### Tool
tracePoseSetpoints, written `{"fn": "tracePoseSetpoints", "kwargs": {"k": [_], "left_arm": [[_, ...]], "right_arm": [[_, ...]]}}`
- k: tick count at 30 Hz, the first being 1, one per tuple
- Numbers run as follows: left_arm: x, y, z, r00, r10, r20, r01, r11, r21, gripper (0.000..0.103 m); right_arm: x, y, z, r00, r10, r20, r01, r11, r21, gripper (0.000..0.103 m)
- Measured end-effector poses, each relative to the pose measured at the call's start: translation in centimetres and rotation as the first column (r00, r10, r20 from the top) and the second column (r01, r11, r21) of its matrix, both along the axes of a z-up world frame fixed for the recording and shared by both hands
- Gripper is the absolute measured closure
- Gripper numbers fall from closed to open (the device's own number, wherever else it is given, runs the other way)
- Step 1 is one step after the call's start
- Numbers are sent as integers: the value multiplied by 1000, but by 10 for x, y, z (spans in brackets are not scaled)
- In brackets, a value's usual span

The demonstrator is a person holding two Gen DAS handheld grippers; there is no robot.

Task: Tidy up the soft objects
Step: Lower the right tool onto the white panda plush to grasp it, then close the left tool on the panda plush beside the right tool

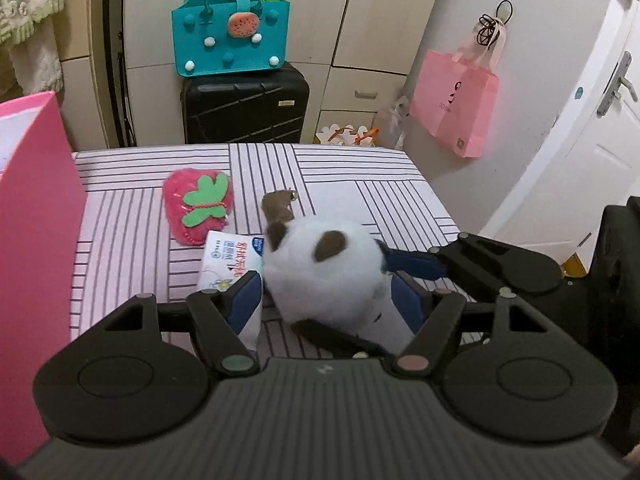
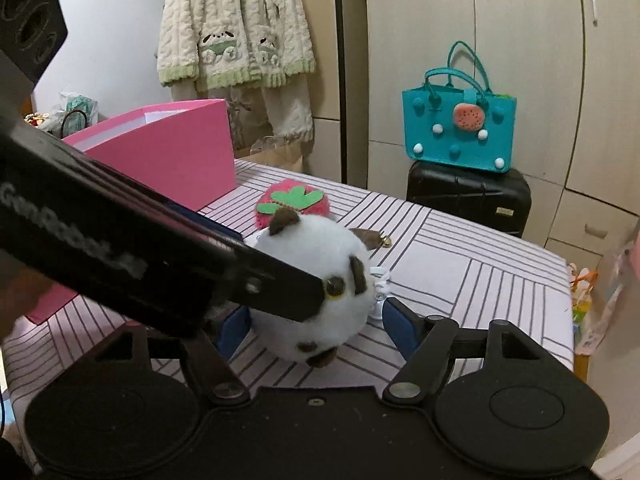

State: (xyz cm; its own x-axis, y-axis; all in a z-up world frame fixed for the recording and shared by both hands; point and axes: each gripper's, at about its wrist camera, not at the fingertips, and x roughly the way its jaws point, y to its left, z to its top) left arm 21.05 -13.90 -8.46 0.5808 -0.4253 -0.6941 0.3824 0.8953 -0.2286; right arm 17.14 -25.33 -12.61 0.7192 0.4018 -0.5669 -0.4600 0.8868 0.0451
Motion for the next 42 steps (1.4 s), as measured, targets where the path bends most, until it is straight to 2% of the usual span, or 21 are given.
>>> {"fn": "tracePoseSetpoints", "kwargs": {"k": [5, 8, 9, 12, 15, 24, 32, 35, 39, 42], "left_arm": [[1, -3, -4, 999, 17, 28, -17, 1000, 0, 34], [3, -2, -7, 1000, 12, 15, -12, 1000, -17, 37], [3, -1, -8, 1000, 13, 18, -12, 1000, -15, 42], [1, -3, -9, 1000, -1, 30, 1, 1000, 3, 43], [-1, -4, -7, 1000, -5, 30, 5, 1000, 11, 43], [-13, 5, 0, 1000, -19, 11, 19, 999, -35, 44], [-33, 14, 13, 998, -64, 0, 64, 997, -49, 44], [-42, 17, 18, 996, -92, -21, 91, 995, -52, 44], [-50, 18, 22, 988, -116, -98, 114, 993, -24, 45], [-56, 20, 27, 981, -140, -131, 140, 990, -7, 45]], "right_arm": [[-1, 4, -4, 1000, -11, 14, 11, 1000, 3, 27], [-3, 5, -5, 1000, -13, 19, 13, 1000, 9, 35], [-4, 6, -4, 1000, -17, 22, 17, 1000, 2, 39], [-6, 6, -5, 999, -30, 20, 30, 1000, 3, 43], [-10, 9, -4, 999, -41, 21, 41, 999, -8, 44], [-25, 11, 7, 998, -60, 12, 60, 998, -2, 43], [-49, 17, 20, 998, -61, 17, 61, 998, -18, 43], [-60, 21, 26, 998, -58, 9, 59, 997, -43, 43], [-68, 27, 35, 997, -27, -76, 22, 997, -76, 43], [-73, 33, 43, 994, 0, -108, -11, 994, -107, 43]]}}
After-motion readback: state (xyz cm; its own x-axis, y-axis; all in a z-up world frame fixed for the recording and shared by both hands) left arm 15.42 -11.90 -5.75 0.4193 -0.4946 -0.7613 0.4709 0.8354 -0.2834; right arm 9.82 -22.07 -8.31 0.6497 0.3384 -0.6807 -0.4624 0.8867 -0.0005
